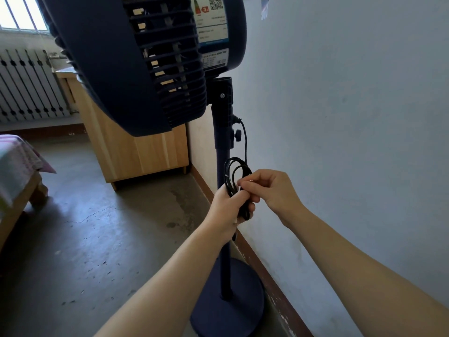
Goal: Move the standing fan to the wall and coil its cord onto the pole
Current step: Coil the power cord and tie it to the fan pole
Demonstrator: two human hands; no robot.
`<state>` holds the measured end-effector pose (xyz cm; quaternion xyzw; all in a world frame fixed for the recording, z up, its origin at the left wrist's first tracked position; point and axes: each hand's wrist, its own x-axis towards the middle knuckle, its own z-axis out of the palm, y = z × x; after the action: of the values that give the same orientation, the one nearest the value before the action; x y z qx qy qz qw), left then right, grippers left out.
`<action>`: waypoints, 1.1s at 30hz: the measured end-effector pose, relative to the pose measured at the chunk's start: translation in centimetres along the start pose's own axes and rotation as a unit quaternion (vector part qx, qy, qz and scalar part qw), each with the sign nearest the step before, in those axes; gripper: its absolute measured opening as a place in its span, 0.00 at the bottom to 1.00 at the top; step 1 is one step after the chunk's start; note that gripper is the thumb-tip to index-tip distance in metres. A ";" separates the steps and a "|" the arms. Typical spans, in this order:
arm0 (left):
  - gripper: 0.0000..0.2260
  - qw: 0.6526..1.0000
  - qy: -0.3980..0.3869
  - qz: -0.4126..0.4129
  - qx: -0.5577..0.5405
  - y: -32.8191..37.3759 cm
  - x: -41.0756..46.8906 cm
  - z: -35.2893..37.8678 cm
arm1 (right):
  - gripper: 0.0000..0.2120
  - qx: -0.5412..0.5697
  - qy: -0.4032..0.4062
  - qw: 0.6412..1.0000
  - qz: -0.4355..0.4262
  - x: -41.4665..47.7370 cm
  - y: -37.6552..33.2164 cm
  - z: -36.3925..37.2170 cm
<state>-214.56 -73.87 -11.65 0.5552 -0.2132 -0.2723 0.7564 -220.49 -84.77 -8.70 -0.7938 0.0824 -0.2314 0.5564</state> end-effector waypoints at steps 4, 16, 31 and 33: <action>0.03 0.988 -0.060 -0.097 -0.107 0.8 -0.2 -0.7 | 0.04 0.006 0.013 1.000 0.005 0.3 0.2 0.4; 0.19 0.944 -0.027 -0.135 -0.300 -0.6 -0.5 -2.3 | 0.03 0.004 0.029 0.999 0.021 0.8 0.4 0.3; 0.09 0.993 -0.068 -0.096 -0.030 0.5 1.3 -3.4 | 0.05 0.013 -0.004 1.000 0.015 0.7 0.3 -0.4; 0.10 0.989 -0.055 -0.131 -0.030 0.9 1.5 -3.3 | 0.05 0.013 -0.006 1.000 0.014 0.7 0.3 -0.4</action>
<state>-211.16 -72.27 -11.75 0.5398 -0.1719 -0.4055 0.7174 -220.06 -85.51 -8.65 -0.7869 0.0871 -0.2194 0.5701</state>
